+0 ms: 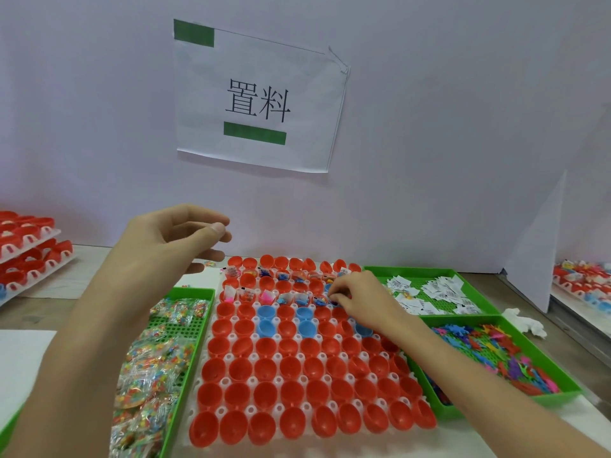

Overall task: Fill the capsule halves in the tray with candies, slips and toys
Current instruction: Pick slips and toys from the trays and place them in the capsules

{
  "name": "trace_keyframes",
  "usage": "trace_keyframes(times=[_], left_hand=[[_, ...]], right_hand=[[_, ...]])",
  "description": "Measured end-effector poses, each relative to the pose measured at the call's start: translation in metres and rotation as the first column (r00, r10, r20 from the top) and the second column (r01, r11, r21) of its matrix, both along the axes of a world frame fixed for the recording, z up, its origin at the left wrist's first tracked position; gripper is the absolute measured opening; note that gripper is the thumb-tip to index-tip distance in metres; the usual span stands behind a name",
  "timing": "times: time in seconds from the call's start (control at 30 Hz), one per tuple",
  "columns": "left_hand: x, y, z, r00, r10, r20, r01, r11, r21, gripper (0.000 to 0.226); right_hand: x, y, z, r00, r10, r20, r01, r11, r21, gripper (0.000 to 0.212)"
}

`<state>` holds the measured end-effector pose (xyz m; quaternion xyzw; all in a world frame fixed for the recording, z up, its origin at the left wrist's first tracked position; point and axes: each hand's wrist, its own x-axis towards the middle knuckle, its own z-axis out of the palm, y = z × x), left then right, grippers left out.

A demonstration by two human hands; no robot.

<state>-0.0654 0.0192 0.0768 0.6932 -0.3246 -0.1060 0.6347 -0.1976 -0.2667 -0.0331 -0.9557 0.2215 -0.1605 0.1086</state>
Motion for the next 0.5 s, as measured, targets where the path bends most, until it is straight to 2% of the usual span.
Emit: trace_keyframes(times=[0.17,0.27,0.43,0.5], left_hand=[[0.006,-0.003,-0.006,0.999,0.033,0.031,-0.035,0.996,0.087,0.011],[0.011,-0.008,-0.017,0.996,0.053,0.065,-0.066,0.975,0.212,0.009],[0.027,-0.014,-0.047,0.98,0.155,0.125,-0.194,0.886,0.42,0.007],[0.035,-0.013,-0.059,0.98,0.155,0.12,-0.196,0.828,0.525,0.008]], right_hand=[[-0.005,0.001,0.0,0.998,-0.012,0.056,0.011,1.0,0.02,0.012],[-0.004,0.002,0.0,0.994,-0.042,0.096,0.039,0.999,0.025,0.012],[-0.007,0.002,0.004,0.998,0.013,0.062,-0.015,0.999,0.036,0.008],[-0.011,0.0,0.005,0.996,0.019,0.086,-0.025,0.997,0.069,0.009]])
